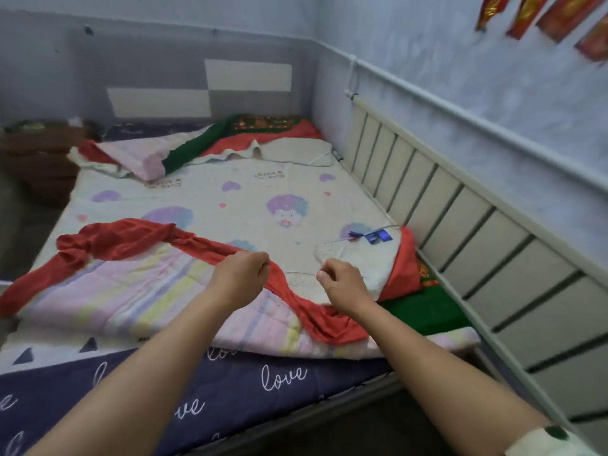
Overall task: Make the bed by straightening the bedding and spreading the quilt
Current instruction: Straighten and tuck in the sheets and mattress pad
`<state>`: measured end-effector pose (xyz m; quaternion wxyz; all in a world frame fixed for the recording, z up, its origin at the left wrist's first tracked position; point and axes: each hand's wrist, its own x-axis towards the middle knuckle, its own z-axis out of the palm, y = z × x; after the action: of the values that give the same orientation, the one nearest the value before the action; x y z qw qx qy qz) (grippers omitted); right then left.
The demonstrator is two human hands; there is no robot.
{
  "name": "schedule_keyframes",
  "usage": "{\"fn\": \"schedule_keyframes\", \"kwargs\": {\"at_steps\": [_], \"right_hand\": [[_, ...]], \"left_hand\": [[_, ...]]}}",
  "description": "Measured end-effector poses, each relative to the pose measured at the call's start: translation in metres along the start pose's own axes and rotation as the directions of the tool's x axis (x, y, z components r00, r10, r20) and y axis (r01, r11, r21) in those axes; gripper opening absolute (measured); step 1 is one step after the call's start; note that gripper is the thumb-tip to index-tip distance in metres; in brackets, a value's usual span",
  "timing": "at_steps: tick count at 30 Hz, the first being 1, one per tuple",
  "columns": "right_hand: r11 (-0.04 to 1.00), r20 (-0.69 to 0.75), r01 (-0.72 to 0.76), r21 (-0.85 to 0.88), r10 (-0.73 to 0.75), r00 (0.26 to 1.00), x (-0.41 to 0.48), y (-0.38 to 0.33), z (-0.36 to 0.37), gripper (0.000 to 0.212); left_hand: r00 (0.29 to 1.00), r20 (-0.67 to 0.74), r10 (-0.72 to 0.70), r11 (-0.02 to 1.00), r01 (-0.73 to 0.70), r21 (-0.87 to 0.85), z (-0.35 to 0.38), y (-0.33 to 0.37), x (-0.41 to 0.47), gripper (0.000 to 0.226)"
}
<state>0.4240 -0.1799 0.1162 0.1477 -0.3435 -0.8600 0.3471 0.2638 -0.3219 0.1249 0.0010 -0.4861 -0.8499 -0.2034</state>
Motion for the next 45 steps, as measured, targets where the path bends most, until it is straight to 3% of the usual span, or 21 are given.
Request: {"fn": "schedule_keyframes", "kwargs": {"at_steps": [6, 12, 21, 30, 31, 34, 37, 39, 41, 45], "right_hand": [[0.991, -0.082, -0.137, -0.004, 0.136, 0.987, 0.026, 0.060, -0.035, 0.017], [0.977, -0.091, -0.214, 0.017, 0.215, 0.972, 0.077, 0.139, -0.067, 0.015], [0.957, 0.015, -0.287, -0.039, 0.287, 0.958, 0.224, 0.288, -0.095, 0.015], [0.955, 0.209, -0.254, -0.155, 0.283, 0.936, 0.307, 0.405, -0.054, 0.009], [0.954, 0.249, -0.246, -0.172, 0.284, 0.926, 0.308, 0.416, -0.048, 0.012], [0.931, 0.409, -0.149, -0.333, 0.285, 0.867, 0.307, 0.449, -0.030, 0.061], [0.826, 0.503, 0.059, -0.560, 0.283, 0.816, 0.300, 0.477, -0.014, 0.104], [0.737, 0.524, 0.166, -0.655, 0.285, 0.803, 0.296, 0.494, -0.002, 0.119], [0.674, 0.500, 0.221, -0.705, 0.252, 0.828, 0.297, 0.509, 0.007, 0.117], [0.613, 0.403, 0.320, -0.722, -0.003, 0.915, 0.314, 0.519, 0.018, 0.071]], "left_hand": [[0.989, 0.081, 0.122, 0.991, -0.117, -0.058, 0.054, 0.043, 0.070, 0.016], [0.974, 0.158, 0.160, 0.985, -0.148, -0.084, 0.123, 0.090, 0.144, 0.016], [0.953, 0.301, 0.026, 0.992, 0.012, -0.122, 0.268, 0.155, 0.275, 0.021], [0.889, 0.449, -0.092, 0.984, 0.150, -0.097, 0.388, 0.151, 0.317, 0.022], [0.869, 0.485, -0.095, 0.983, 0.158, -0.090, 0.399, 0.148, 0.315, 0.022], [0.800, 0.594, -0.079, 0.985, 0.153, -0.076, 0.438, 0.137, 0.303, 0.036], [0.731, 0.679, -0.059, 0.991, 0.123, -0.047, 0.475, 0.130, 0.287, 0.072], [0.696, 0.715, -0.059, 0.997, 0.069, 0.015, 0.495, 0.128, 0.278, 0.096], [0.705, 0.707, -0.055, 0.998, 0.011, 0.067, 0.511, 0.127, 0.271, 0.100], [0.786, 0.617, -0.034, 0.997, -0.017, 0.077, 0.530, 0.117, 0.281, 0.049]]}}
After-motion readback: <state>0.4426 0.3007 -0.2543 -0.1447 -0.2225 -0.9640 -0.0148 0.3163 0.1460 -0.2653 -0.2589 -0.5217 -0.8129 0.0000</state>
